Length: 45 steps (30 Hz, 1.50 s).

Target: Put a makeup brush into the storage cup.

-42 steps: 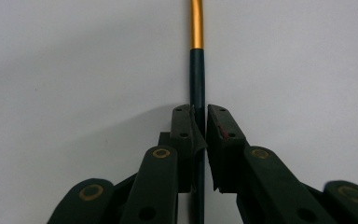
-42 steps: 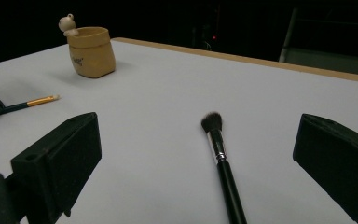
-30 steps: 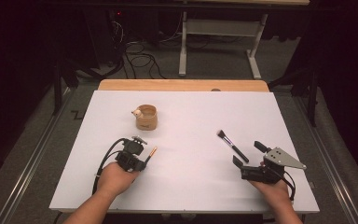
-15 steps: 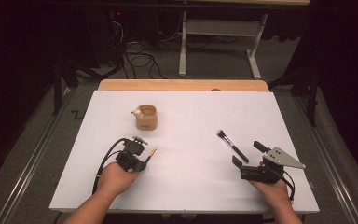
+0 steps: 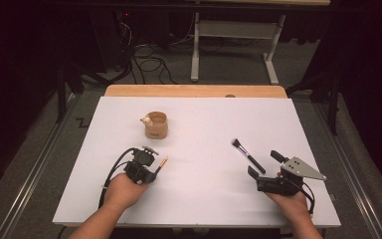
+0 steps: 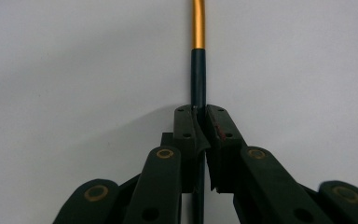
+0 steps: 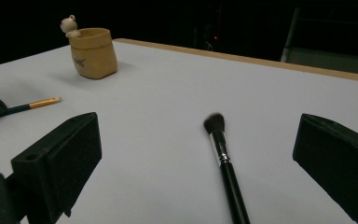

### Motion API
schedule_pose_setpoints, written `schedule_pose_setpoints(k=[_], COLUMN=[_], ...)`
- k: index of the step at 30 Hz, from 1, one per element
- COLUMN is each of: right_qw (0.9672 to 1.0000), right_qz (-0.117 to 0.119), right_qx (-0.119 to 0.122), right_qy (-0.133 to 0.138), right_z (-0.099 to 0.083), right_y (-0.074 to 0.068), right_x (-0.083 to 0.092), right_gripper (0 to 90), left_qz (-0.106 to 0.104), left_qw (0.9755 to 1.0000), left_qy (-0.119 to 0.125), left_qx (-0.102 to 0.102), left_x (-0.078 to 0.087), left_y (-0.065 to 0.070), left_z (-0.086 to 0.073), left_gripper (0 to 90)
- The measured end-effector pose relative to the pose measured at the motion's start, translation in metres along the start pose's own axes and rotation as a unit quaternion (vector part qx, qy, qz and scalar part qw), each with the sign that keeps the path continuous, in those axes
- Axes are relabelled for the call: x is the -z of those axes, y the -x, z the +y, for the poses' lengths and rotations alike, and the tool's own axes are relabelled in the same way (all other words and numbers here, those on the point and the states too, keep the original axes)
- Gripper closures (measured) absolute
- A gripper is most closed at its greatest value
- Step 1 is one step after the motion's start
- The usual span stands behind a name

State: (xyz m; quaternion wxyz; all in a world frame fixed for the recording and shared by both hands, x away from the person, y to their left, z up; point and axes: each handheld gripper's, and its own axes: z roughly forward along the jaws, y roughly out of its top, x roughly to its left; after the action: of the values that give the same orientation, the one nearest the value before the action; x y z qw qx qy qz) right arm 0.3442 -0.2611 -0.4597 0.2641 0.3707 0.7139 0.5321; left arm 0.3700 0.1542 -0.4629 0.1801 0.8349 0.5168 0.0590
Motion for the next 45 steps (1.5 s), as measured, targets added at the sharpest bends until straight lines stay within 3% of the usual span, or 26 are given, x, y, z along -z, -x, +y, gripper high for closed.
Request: schedule_pose_setpoints(k=[5, 11, 19, 26, 31, 36, 40, 45], right_qw=[1.0, 1.0, 1.0, 1.0, 1.0, 1.0, 1.0, 0.9999], right_qz=[-0.001, -0.001, -0.001, -0.001, -0.002, -0.006, -0.005, -0.008], right_qx=[-0.003, -0.003, -0.004, 0.0, 0.0, 0.0, 0.007, 0.009], right_qy=[0.0, 0.0, 0.001, 0.002, 0.001, -0.001, 0.002, 0.002], right_z=[0.0, 0.0, 0.0, 0.0, -0.001, -0.002, -0.002, -0.002], right_y=[0.0, 0.0, 0.001, 0.0, -0.001, -0.003, -0.004, -0.008], right_x=[0.0, 0.0, 0.001, 0.001, 0.0, -0.001, -0.002, -0.004], right_gripper=[1.7, 1.8, 1.8, 1.8, 2.1, 2.1, 2.1, 2.1], left_qz=[0.001, -0.011, -0.031, -0.042, -0.043, -0.039, -0.029, 0.01], left_qw=[0.9999, 0.9999, 0.9981, 0.994, 0.9886, 0.9815, 0.9722, 0.961], left_qy=[0.001, 0.008, 0.051, 0.098, 0.14, 0.18, 0.224, 0.269], left_qx=[-0.01, -0.006, 0.012, 0.025, 0.036, 0.053, 0.063, 0.064], left_x=[0.001, 0.001, 0.007, 0.015, 0.018, 0.019, 0.024, 0.026], left_y=[0.0, -0.004, -0.011, -0.016, -0.02, -0.029, -0.034, -0.037], left_z=[-0.001, -0.003, -0.007, -0.011, -0.016, -0.024, -0.033, -0.04], left_gripper=[83.6, 83.5, 83.6, 83.5, 83.5, 83.5, 83.5, 83.5])
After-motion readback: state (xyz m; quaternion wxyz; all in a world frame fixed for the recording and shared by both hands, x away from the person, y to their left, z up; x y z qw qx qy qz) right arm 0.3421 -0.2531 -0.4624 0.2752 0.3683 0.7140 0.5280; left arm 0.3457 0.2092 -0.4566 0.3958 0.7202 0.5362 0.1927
